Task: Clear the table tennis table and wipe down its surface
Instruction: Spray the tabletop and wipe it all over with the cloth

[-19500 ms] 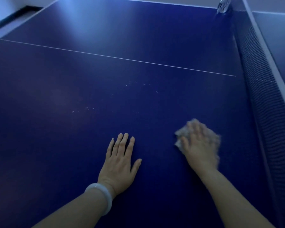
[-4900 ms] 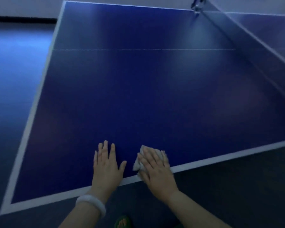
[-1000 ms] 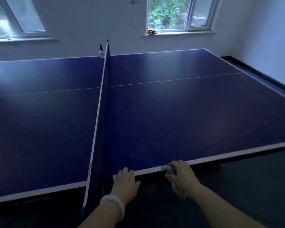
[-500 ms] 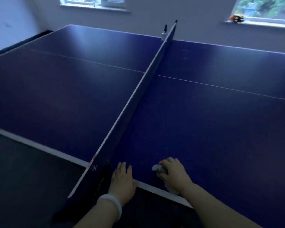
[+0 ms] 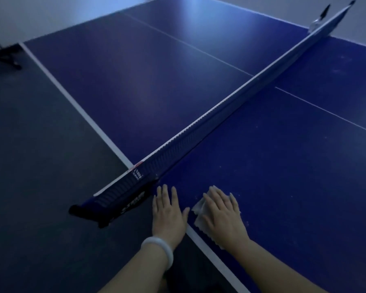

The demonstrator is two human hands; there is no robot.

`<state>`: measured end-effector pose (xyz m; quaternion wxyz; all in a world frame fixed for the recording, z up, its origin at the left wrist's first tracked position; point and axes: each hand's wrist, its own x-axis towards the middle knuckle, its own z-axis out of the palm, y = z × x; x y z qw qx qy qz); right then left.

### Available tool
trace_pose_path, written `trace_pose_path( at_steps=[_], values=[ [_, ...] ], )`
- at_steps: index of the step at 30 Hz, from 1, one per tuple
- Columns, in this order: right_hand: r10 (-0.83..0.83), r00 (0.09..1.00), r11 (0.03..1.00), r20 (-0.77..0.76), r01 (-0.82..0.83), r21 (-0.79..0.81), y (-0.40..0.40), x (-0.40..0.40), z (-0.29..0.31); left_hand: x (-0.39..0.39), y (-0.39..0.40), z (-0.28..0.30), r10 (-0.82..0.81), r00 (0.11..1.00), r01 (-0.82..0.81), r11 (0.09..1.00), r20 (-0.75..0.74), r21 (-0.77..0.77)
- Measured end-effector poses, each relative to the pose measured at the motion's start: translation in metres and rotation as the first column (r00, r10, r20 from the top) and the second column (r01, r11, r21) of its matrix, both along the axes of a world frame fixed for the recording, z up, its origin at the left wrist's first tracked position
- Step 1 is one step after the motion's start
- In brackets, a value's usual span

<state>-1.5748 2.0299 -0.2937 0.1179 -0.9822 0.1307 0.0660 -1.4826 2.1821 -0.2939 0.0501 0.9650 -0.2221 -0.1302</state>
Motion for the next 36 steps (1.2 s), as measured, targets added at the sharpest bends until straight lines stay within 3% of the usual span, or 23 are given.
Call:
trace_pose_path(
  at_steps=[3, 7, 13, 18, 21, 24, 29, 31, 33, 35, 36],
  values=[
    [0.067, 0.998, 0.992, 0.013, -0.065, -0.109, 0.0, 0.003, -0.001, -0.007, -0.007, -0.006, 0.231, 0.973, -0.231, 0.97, -0.015, -0.071],
    [-0.041, 0.999, 0.995, 0.002, 0.041, -0.094, 0.007, -0.001, -0.012, -0.02, -0.015, -0.014, 0.451, 0.889, -0.458, 0.878, -0.079, -0.139],
    [0.026, 0.998, 0.997, 0.062, -0.021, -0.074, 0.002, 0.003, -0.029, -0.011, -0.034, -0.029, 0.524, 0.837, -0.548, 0.8, -0.16, -0.245],
    [0.088, 0.995, 0.99, 0.051, -0.081, -0.118, -0.021, 0.028, -0.029, -0.012, -0.04, -0.039, 0.55, 0.807, -0.583, 0.678, -0.218, -0.448],
    [0.065, 0.996, 0.992, 0.063, -0.057, -0.116, -0.016, 0.017, -0.031, -0.013, -0.038, -0.043, 0.543, 0.818, -0.556, 0.662, -0.19, -0.503],
    [0.158, 0.984, 0.981, 0.078, -0.148, -0.125, -0.009, 0.002, -0.04, -0.012, -0.039, -0.045, 0.549, 0.818, -0.547, 0.649, -0.173, -0.529],
    [0.332, 0.939, 0.938, 0.088, -0.318, -0.14, -0.03, 0.075, -0.035, -0.013, -0.042, -0.046, 0.576, 0.805, -0.561, 0.663, -0.141, -0.496],
    [0.258, 0.963, 0.953, 0.081, -0.24, -0.183, -0.051, 0.11, -0.033, -0.013, -0.042, -0.045, 0.582, 0.804, -0.563, 0.675, -0.125, -0.477],
    [-0.022, 0.998, 0.986, 0.057, 0.031, -0.166, -0.077, 0.128, -0.034, -0.014, -0.042, -0.044, 0.578, 0.806, -0.562, 0.676, -0.129, -0.476],
    [-0.301, 0.953, 0.947, 0.017, 0.301, -0.114, -0.083, 0.13, -0.036, -0.015, -0.042, -0.044, 0.581, 0.805, -0.557, 0.673, -0.12, -0.487],
    [-0.355, 0.935, 0.927, 0.007, 0.353, -0.125, -0.074, 0.128, -0.036, -0.015, -0.042, -0.044, 0.584, 0.804, -0.556, 0.671, -0.112, -0.49]
  ],
)
